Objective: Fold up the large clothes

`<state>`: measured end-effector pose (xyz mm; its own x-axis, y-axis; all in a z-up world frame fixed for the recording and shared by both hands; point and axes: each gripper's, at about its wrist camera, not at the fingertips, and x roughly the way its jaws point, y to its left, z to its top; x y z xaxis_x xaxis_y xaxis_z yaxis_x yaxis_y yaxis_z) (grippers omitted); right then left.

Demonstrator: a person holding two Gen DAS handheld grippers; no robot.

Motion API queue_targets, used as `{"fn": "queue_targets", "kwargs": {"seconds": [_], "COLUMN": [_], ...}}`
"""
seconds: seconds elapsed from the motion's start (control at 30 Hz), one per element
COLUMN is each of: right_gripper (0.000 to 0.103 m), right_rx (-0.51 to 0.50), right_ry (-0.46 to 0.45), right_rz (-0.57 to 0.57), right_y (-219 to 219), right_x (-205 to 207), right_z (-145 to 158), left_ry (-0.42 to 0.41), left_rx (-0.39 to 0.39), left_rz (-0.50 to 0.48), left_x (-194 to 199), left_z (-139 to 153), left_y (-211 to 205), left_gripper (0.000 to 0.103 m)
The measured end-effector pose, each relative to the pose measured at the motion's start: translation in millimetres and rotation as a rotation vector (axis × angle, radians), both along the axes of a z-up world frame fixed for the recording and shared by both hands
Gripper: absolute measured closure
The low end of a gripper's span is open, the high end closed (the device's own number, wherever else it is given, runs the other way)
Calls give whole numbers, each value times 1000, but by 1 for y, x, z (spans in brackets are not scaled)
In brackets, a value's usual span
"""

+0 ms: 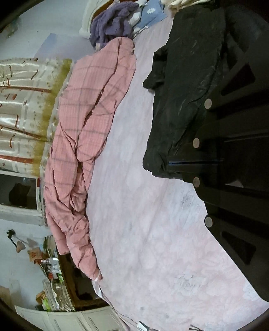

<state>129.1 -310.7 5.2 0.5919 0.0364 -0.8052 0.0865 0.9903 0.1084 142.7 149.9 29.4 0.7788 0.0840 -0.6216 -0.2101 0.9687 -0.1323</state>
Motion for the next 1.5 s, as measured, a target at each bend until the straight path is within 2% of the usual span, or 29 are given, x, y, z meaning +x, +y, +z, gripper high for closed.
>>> {"fn": "queue_targets", "kwargs": {"seconds": [0.07,0.13,0.2,0.27,0.33,0.4,0.47,0.53,0.57,0.67,0.7,0.73,0.8,0.9,1.0,1.1,1.2,1.3,1.5], "right_gripper": [60,60,60,60,60,59,57,53,51,51,51,51,51,50,50,50,50,50,50], "right_rx": [-46,-79,-173,-237,-227,-165,-133,-115,-106,-97,-113,-140,-170,-185,-161,-162,-175,-134,-66], "right_ry": [53,46,44,62,64,-20,-100,-146,-150,-80,-35,17,71,71,41,12,-3,-11,-36], "right_rz": [-28,-55,-94,-144,-191,-203,-171,-102,-51,50,56,52,46,36,15,9,19,32,54], "right_y": [4,7,9,6,-3,-9,-6,4,11,33,39,43,49,50,47,47,49,44,36], "right_x": [18,29,37,42,42,28,16,6,2,6,10,15,19,17,15,15,12,11,-4], "right_z": [-8,-8,-11,-16,-11,7,26,40,43,33,24,14,-5,-13,-15,-16,-16,-13,-1], "left_ry": [17,31,54,68,62,40,0,-32,-39,-17,-2,6,14,25,66,80,19,-61,-159], "left_rx": [8,32,65,102,97,66,41,62,79,103,81,38,-44,-113,-57,-55,-28,5,-13], "left_rz": [-3,-25,-50,-43,-36,-43,-81,-124,-148,-162,-166,-174,-200,-242,-218,-194,-160,-119,-74], "left_x": [6,7,9,11,10,6,0,-4,-5,2,6,10,14,18,25,21,1,-27,-56], "left_z": [-5,-9,-13,-15,-14,-10,-1,6,7,3,0,-3,-5,-11,-22,-31,-24,-11,13], "left_y": [-3,-10,-17,-22,-20,-17,-18,-25,-30,-40,-41,-40,-37,-38,-45,-47,-46,-43,-40], "left_gripper": [102,100,100,92,80,78,75,62,60,49,40,38,37,34,34,34,34,34,34]}}
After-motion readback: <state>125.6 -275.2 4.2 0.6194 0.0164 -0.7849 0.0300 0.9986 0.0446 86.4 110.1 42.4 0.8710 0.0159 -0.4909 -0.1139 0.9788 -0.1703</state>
